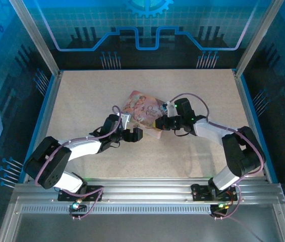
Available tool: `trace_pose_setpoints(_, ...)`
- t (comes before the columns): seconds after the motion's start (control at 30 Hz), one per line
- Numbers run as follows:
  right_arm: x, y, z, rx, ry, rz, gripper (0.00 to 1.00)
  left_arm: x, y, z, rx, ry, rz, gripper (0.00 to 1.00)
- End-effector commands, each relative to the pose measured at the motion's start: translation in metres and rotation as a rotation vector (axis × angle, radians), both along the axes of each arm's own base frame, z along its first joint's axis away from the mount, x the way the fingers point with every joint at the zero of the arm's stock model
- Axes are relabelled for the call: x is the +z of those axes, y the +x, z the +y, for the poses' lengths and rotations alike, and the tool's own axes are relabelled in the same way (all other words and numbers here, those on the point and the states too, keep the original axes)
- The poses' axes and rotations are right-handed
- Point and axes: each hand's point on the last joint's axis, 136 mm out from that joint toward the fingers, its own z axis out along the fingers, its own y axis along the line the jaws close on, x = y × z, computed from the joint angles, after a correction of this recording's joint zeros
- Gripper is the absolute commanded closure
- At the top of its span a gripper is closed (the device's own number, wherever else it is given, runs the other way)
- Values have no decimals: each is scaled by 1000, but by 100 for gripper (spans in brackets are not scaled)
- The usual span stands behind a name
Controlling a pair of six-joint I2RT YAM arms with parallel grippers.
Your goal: Unlock the padlock with the key
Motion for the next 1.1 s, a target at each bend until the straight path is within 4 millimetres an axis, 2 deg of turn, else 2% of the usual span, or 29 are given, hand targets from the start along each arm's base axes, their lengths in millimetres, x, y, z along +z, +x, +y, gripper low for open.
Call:
trace_pose_setpoints(0.0,-3,5,3,11,-18,-22,98,1,8,-2,-5,-4,-28,9)
trace_pose_setpoints(0.37,-21,-1,-6,3,-56,23,98,-9,22,-6,-21,-11,-46,11)
trace_pose_setpoints(0.8,-20,-4,-9,9,-65,20,98,-17,37,-20,-67,-22,-75,17)
trace_pose_setpoints(1.07,-20,-4,-9,12,-63,22,98,-22,38,-29,-106,-50,-64,27)
